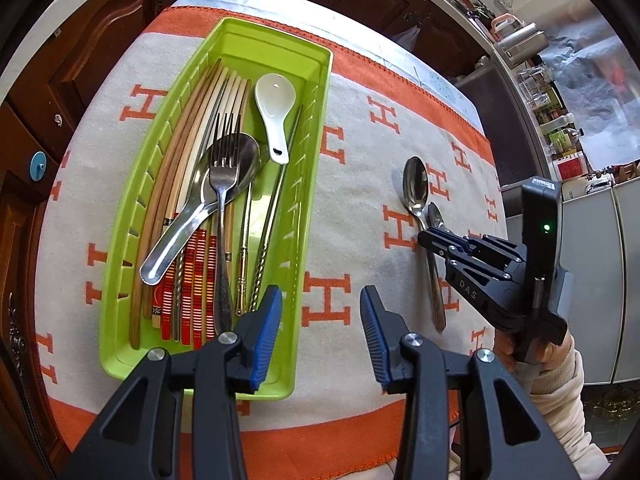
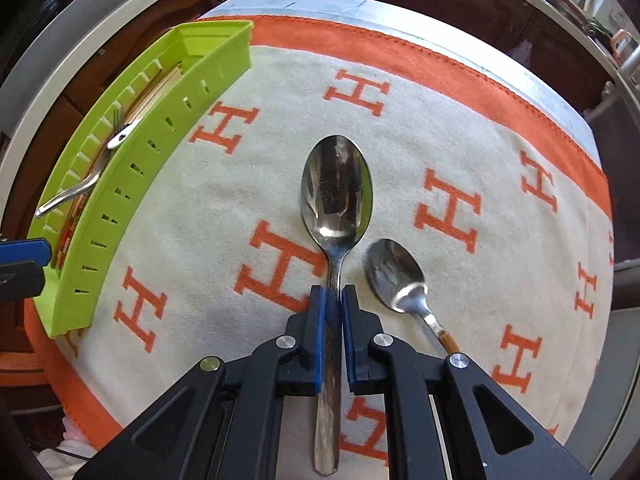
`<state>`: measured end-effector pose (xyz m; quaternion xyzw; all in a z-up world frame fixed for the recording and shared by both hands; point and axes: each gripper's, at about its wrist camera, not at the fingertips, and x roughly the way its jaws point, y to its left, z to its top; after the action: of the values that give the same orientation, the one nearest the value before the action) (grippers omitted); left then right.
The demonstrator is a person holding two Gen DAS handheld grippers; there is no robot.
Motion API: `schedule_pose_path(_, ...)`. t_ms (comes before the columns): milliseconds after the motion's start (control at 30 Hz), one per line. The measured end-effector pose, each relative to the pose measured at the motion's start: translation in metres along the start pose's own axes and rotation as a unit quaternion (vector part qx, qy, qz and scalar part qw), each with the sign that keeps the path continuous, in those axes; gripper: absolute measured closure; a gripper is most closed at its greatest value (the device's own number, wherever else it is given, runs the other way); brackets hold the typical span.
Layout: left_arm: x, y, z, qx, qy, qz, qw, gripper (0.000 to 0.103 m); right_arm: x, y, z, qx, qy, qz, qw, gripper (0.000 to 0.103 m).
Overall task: Organize utensils
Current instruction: 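Carry the metal spoon into the tray and open the right tool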
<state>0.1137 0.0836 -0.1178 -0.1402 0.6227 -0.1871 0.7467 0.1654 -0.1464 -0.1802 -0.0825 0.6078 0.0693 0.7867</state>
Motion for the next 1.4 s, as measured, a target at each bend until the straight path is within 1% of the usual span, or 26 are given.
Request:
schedule_pose_path(100, 0.001, 0.003, -0.001, -0.002, 0.0, -0.004, 1.0, 0.065, -0.008, -0.004, -0.003, 0.014, -0.01, 0.028, 0.999, 0.095)
schedule_pose_path(200, 0.001, 0.005, -0.001, -0.004, 0.0, -0.007, 1.0, 0.065, -0.02, -0.006, -0.008, 0.027, -0.02, 0.046, 0.998, 0.095)
schedule_pose_path(333, 0.0, 0.005, -0.003, 0.0, -0.001, -0.004, 1.0, 0.065, -0.033, -0.021, -0.015, 0.071, -0.034, 0.113, 0.991, 0.095)
schedule_pose_path(400, -0.003, 0.006, -0.002, 0.002, -0.005, 0.0, 1.0, 0.065, -0.04, -0.022, -0.015, 0.093, -0.04, 0.148, 0.984, 0.095)
schedule_pose_path(533, -0.015, 0.011, -0.002, 0.001, -0.02, 0.012, 0.9997, 0.065, -0.061, -0.012, -0.007, 0.112, -0.061, 0.207, 0.97, 0.095)
schedule_pose_path(600, -0.024, 0.016, -0.002, -0.001, -0.032, 0.022, 0.9993, 0.065, -0.073, -0.001, 0.001, 0.112, -0.072, 0.246, 0.96, 0.095)
schedule_pose_path(667, -0.033, 0.021, -0.001, -0.005, -0.043, 0.032, 0.9986, 0.065, -0.083, 0.013, 0.011, 0.11, -0.077, 0.274, 0.952, 0.095)
schedule_pose_path(733, -0.044, 0.027, 0.0, -0.008, -0.055, 0.049, 0.9973, 0.062, -0.091, 0.03, 0.023, 0.112, -0.077, 0.292, 0.947, 0.095)
schedule_pose_path(800, -0.056, 0.033, 0.002, -0.012, -0.07, 0.066, 0.9953, 0.059, -0.09, 0.05, 0.037, 0.118, -0.072, 0.298, 0.945, 0.095)
schedule_pose_path(933, -0.074, 0.044, 0.002, -0.007, -0.103, 0.111, 0.9884, 0.048, -0.063, 0.08, 0.066, 0.151, -0.041, 0.29, 0.944, 0.095)
schedule_pose_path(1000, -0.077, 0.051, 0.004, -0.01, -0.112, 0.125, 0.9858, 0.048, -0.043, 0.088, 0.077, 0.172, -0.023, 0.287, 0.942, 0.095)
schedule_pose_path(1100, -0.077, 0.063, 0.005, -0.025, -0.114, 0.142, 0.983, 0.047, -0.02, 0.096, 0.084, 0.195, -0.001, 0.279, 0.94, 0.095)
schedule_pose_path(1200, -0.074, 0.076, 0.005, -0.046, -0.119, 0.15, 0.9805, 0.046, -0.004, 0.104, 0.085, 0.217, 0.018, 0.265, 0.939, 0.094)
schedule_pose_path(1267, -0.072, 0.08, 0.003, -0.055, -0.122, 0.148, 0.9798, 0.041, 0.006, 0.106, 0.086, 0.22, 0.029, 0.255, 0.941, 0.094)
schedule_pose_path(1333, -0.072, 0.083, 0.0, -0.066, -0.13, 0.148, 0.9782, 0.032, 0.008, 0.108, 0.085, 0.217, 0.031, 0.254, 0.942, 0.093)
schedule_pose_path(1400, -0.07, 0.085, -0.001, -0.073, -0.136, 0.148, 0.9769, 0.031, 0.005, 0.11, 0.084, 0.21, 0.026, 0.249, 0.945, 0.087)
